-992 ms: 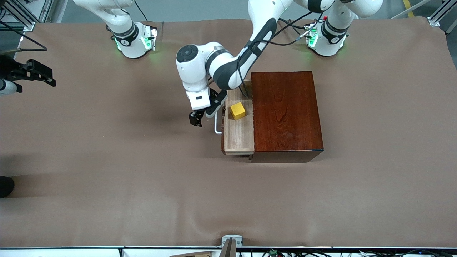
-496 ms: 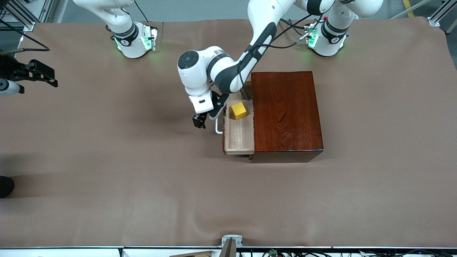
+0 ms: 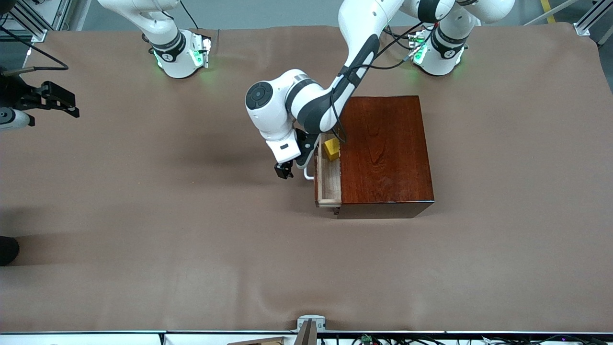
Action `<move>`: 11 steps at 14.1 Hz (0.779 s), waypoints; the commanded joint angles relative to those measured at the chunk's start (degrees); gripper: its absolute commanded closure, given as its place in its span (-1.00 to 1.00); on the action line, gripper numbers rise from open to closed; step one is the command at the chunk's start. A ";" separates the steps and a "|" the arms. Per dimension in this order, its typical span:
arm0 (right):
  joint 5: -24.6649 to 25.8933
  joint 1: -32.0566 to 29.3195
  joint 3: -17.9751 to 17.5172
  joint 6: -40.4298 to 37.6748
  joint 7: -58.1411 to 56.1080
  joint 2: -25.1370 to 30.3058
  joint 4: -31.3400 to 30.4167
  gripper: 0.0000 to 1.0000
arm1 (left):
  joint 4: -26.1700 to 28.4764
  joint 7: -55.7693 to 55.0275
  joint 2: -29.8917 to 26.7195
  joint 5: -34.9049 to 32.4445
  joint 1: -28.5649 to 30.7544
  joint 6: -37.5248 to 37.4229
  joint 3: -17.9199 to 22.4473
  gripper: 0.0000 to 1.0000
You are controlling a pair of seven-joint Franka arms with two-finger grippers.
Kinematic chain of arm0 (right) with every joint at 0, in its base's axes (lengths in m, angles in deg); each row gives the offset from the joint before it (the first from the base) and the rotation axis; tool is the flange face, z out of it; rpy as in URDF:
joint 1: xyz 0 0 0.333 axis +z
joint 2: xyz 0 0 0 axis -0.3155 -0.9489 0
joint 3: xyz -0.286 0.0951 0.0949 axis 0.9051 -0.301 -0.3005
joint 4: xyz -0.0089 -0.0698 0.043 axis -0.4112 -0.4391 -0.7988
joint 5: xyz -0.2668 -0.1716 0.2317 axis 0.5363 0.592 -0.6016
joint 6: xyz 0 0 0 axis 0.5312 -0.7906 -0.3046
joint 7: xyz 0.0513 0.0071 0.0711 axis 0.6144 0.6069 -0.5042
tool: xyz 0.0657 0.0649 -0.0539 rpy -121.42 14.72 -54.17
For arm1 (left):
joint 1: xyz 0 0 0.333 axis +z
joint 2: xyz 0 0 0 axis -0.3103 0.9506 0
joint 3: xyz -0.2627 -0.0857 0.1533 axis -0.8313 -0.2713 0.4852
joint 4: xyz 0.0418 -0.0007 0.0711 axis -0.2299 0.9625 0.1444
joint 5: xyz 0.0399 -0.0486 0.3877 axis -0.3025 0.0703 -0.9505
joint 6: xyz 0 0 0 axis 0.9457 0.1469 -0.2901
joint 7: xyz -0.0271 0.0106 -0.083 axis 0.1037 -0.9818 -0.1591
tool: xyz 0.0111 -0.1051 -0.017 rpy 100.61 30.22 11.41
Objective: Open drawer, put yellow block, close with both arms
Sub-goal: 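Push the drawer front with the left gripper to close the drawer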
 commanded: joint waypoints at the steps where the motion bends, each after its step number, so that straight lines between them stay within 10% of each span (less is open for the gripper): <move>1: 0.45 0.51 0.14 0.71 0.20 1.04 -1.19 -1.00 | 1.11 -0.05 -1.00 -1.04 0.61 -4.53 0.65 -1.00; 11: -1.04 0.51 0.23 0.62 0.38 1.13 -1.46 -1.00 | 1.99 -5.15 -0.92 -1.05 1.14 -10.69 2.58 -1.00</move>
